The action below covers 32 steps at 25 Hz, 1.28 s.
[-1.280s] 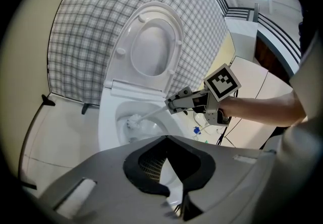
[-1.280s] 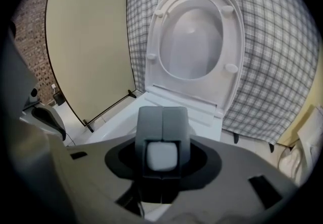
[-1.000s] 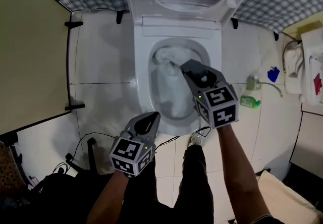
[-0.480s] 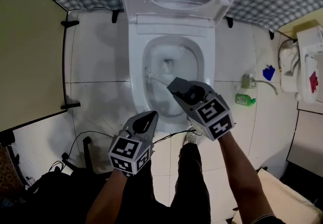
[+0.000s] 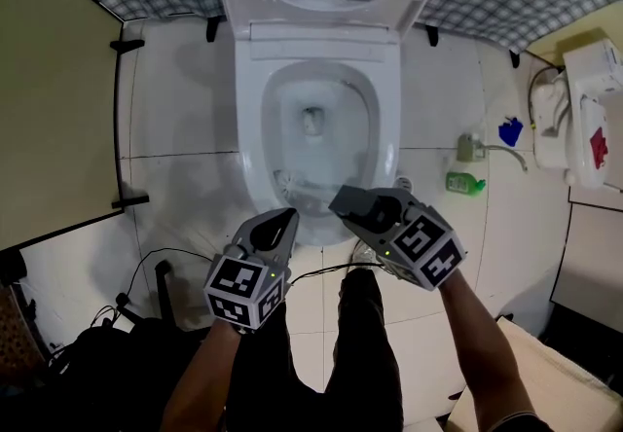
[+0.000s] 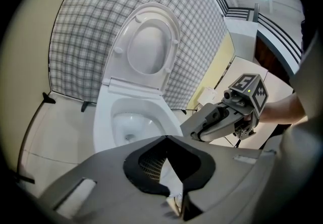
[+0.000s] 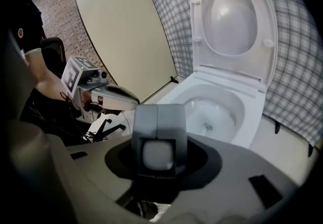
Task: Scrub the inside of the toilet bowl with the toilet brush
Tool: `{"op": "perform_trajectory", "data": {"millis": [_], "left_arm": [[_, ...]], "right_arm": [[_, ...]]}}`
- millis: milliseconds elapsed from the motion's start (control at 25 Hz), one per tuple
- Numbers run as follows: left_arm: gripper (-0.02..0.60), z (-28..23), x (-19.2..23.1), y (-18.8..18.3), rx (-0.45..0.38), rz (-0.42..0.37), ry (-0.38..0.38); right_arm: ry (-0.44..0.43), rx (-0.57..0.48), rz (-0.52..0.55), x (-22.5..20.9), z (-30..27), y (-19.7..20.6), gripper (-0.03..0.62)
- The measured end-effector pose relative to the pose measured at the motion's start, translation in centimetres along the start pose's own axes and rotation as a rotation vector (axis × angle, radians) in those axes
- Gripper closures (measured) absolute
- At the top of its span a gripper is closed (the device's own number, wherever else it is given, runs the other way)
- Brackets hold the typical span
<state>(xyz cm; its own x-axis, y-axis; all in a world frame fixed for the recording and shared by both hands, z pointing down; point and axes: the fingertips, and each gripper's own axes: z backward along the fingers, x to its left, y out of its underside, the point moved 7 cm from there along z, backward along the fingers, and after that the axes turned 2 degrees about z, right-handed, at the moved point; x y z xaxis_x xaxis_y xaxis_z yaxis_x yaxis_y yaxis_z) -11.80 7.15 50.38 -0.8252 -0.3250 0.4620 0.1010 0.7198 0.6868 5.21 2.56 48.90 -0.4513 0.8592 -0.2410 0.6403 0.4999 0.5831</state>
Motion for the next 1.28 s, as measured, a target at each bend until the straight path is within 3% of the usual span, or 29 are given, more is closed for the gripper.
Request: {"op": "perform_trajectory", "data": {"millis": [400,760,1040,1280], "left_arm": [[0.572,0.5,-1.1,0.1,-0.002,-0.011,0.01],[0.572,1.0,-1.5,0.4,0.008,-0.023,0.02],[0.572,0.6,-2.1,0.0,0.021,-0.049,0.055],[0.572,0.4,-2.2,-0.8,0.025,-0.068,0.071]], "right_arm": [[-0.057,0.164,0.15,0.7,2.8,0.8,0.408],[-0.046,0.32,0.299,0.0,4.3,0.6,0.41],[-0.003,0.373,0.296,-0.5,4.7,1.1,0.411],[0.097,0.398,0.223,-1.8,5.4,1.2,0.411]]}}
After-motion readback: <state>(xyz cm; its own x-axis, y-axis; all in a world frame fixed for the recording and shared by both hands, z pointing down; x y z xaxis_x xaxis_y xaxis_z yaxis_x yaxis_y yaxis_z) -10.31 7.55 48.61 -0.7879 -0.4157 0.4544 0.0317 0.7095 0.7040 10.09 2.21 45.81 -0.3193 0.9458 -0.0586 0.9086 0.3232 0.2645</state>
